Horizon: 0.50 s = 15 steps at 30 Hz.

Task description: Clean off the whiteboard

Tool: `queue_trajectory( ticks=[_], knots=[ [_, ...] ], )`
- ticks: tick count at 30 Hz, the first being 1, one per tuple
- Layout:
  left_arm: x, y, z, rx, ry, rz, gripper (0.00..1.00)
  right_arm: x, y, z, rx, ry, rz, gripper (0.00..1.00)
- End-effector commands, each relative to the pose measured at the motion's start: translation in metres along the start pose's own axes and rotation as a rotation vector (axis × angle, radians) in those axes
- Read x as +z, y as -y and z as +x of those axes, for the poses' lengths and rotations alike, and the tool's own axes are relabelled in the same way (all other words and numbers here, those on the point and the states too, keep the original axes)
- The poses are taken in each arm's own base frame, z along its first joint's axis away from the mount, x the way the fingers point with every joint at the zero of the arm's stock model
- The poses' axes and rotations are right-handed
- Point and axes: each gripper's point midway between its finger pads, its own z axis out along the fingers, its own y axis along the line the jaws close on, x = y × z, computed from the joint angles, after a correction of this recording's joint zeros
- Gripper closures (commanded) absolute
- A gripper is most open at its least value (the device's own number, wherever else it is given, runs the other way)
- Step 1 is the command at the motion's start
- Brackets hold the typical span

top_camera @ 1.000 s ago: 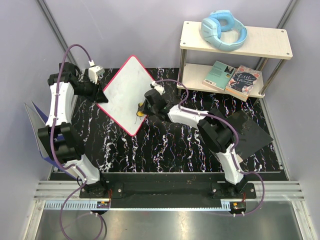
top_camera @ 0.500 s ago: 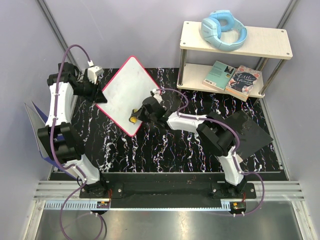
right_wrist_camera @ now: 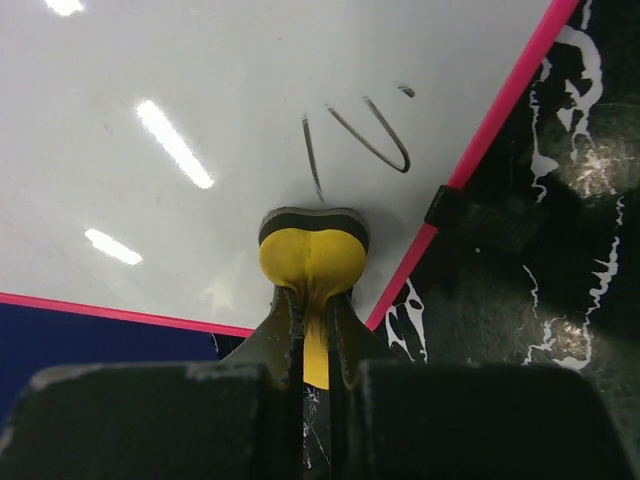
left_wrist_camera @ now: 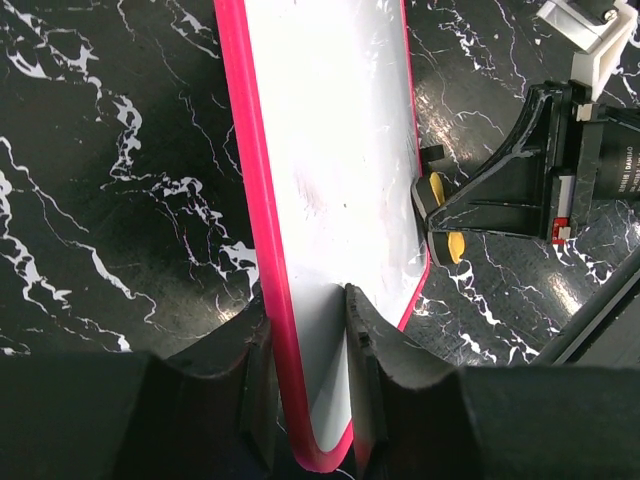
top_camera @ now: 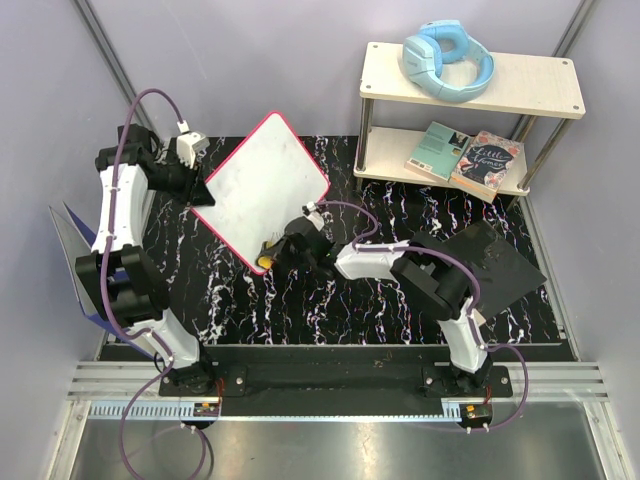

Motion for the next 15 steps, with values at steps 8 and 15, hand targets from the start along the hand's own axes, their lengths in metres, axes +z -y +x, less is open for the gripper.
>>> queue_trajectory(
  ticks=[8,15],
  knots=[
    [-0.002,-0.007,-0.022,0.184,0.035,-0.040,1.00,-0.001,-0.001,-0.089,0.025,0.210,0.012,1.00],
    [0.000,-0.008,-0.019,0.178,0.028,-0.029,1.00,0.005,0.003,-0.125,0.016,0.281,0.027,1.00]
  ],
)
